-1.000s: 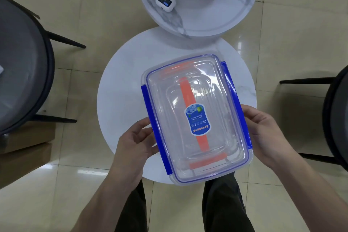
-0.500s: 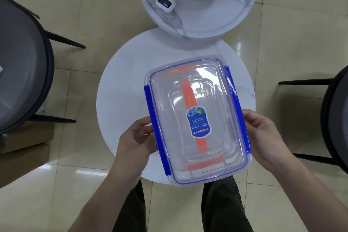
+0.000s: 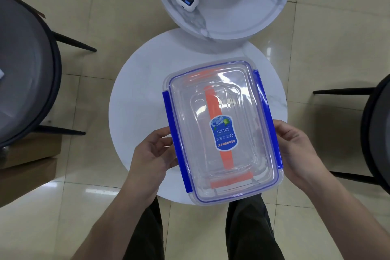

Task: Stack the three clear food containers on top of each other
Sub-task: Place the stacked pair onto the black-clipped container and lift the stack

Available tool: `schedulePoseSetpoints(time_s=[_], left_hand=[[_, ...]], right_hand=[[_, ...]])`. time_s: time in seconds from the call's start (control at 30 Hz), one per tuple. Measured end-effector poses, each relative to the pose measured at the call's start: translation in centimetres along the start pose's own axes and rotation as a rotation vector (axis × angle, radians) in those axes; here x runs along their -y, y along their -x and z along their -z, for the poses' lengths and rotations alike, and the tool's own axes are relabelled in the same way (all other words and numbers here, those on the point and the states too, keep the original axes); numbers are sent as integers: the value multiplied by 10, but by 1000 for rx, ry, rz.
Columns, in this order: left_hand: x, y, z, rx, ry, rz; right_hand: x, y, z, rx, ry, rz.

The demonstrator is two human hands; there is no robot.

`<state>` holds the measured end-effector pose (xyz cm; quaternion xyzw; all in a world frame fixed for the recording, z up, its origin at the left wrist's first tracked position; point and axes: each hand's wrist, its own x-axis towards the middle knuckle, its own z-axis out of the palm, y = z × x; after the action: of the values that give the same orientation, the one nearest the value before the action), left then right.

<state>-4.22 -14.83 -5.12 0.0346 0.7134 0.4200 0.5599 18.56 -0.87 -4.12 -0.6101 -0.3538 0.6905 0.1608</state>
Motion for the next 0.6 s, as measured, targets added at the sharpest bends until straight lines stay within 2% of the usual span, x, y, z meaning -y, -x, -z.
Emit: schedulePoseSetpoints(time_s=[0.43,0.6], left_hand=[[9,0,9,-21,38,42],[24,2,28,-83,62,80]], right_hand=[[-8,9,7,-45,32,-40],[-40,21,16,-161,193,-115]])
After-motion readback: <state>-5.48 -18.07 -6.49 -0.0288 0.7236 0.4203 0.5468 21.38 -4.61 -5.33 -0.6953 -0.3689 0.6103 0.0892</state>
